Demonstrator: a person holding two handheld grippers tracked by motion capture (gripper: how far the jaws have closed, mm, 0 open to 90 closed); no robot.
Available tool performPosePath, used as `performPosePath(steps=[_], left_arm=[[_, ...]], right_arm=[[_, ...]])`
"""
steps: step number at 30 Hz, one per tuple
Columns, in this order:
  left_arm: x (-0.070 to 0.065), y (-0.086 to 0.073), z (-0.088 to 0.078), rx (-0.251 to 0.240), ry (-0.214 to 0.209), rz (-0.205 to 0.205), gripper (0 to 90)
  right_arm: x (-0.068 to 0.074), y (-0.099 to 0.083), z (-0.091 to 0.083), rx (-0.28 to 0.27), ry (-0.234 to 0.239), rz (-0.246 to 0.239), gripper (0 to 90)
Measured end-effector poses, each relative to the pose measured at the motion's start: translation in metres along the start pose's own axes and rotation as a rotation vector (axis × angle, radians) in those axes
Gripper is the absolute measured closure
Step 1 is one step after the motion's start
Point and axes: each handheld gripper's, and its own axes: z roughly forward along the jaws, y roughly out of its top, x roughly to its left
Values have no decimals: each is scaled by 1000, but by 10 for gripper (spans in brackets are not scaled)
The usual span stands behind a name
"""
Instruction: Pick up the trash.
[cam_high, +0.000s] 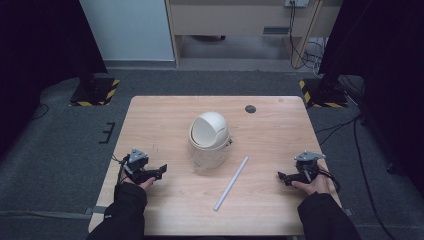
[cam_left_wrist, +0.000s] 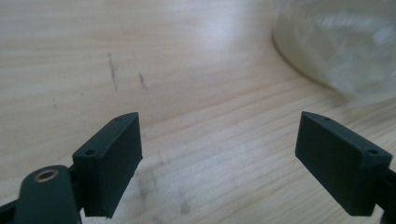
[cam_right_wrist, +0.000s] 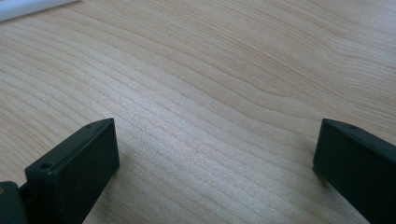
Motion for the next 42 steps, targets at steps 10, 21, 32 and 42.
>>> performPosePath(steps=[10,21,32,42], left_arm=[[-22,37,-18,-243,-60,15,142],[-58,86,0,-329,-137,22,165],[-81,117,36,-262,-123,96,150],[-80,110,61,-153,-121,131,141]], right_arm=[[0,0,0,0,-1,1,5],[0,0,0,1,-1,2,5],[1,0,0,-1,-1,-2,5],[1,0,0,0,2,-7,5]])
